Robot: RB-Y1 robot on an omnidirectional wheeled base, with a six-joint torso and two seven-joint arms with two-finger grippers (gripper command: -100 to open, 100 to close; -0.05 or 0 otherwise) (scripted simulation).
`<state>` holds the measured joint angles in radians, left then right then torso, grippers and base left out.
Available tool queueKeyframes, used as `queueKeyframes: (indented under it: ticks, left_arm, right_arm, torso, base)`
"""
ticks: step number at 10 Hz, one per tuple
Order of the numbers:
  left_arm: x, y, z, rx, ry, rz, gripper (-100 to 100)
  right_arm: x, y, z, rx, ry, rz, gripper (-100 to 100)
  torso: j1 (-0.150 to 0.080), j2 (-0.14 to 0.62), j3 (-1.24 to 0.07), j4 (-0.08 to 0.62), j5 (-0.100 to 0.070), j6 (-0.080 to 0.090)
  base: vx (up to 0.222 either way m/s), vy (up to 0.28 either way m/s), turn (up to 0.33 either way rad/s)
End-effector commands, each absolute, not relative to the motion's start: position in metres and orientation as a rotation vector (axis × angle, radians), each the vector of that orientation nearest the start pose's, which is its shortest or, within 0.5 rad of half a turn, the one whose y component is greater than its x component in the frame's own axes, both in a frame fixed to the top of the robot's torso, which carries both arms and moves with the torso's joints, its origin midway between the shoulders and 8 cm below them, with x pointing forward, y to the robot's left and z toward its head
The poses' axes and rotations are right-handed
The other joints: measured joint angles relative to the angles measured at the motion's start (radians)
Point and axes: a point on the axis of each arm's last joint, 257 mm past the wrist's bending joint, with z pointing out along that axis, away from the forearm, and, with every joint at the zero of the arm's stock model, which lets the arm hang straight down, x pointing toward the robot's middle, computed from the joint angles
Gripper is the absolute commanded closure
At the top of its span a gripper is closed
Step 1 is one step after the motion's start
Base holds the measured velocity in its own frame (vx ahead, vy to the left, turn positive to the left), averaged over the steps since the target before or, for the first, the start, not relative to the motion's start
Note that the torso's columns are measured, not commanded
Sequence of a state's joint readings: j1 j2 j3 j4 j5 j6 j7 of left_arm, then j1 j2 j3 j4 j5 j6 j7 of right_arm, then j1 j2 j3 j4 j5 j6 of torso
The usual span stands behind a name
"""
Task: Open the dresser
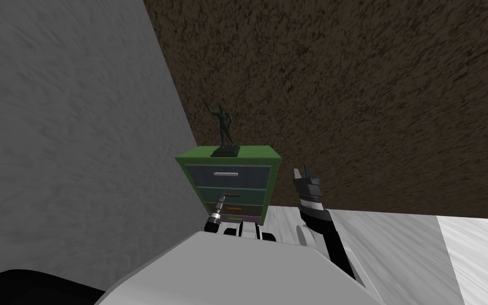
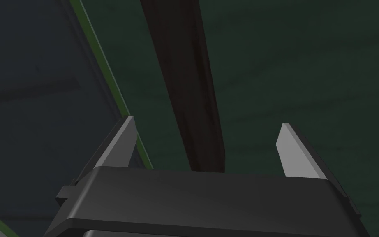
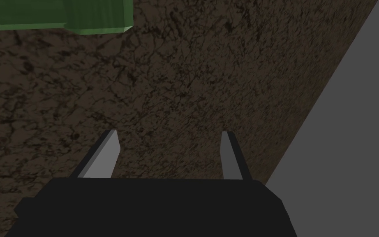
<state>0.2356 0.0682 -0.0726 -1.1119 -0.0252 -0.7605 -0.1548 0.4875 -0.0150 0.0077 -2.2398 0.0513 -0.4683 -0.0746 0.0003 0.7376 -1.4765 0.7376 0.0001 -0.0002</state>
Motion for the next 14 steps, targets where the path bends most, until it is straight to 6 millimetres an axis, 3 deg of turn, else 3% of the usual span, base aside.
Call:
queueKeyframes:
  ticks: [1,6,10,11,14]
  left_arm:
    - [0.398,0.239,-0.365,-0.975,1.270,-1.085,100]
    - [0.401,0.237,-0.358,-0.967,1.272,-1.094,100]
    - [0.392,0.235,-0.359,-0.965,1.284,-1.098,100]
    - [0.401,0.236,-0.355,-0.966,1.283,-1.101,-100]
    - [0.422,0.238,-0.339,-0.965,1.285,-1.102,-100]
  right_arm:
    - [0.359,-0.271,0.004,0.696,0.676,1.337,0]
    - [0.359,-0.271,0.004,0.696,0.676,1.337,0]
    - [0.359,-0.271,0.004,0.696,0.676,1.337,0]
    - [0.359,-0.271,0.004,0.696,0.676,1.337,0]
    - [0.359,-0.271,0.004,0.696,0.676,1.337,0]
  torso:
    - [0.000,0.003,0.002,0.001,0.000,0.000]
    - [-0.002,0.002,0.002,0.001,0.000,0.000]
    - [0.000,0.003,0.003,0.001,0.000,0.000]
    - [0.002,0.001,0.001,0.001,0.000,-0.001]
    - [0.000,-0.007,-0.004,-0.002,0.000,0.000]
  base:
    - [-0.021,0.000,0.004]
    - [-0.151,-0.015,0.020]
    - [-0.185,0.005,0.018]
    - [-0.118,0.005,0.004]
    - [-0.040,-0.013,0.006]
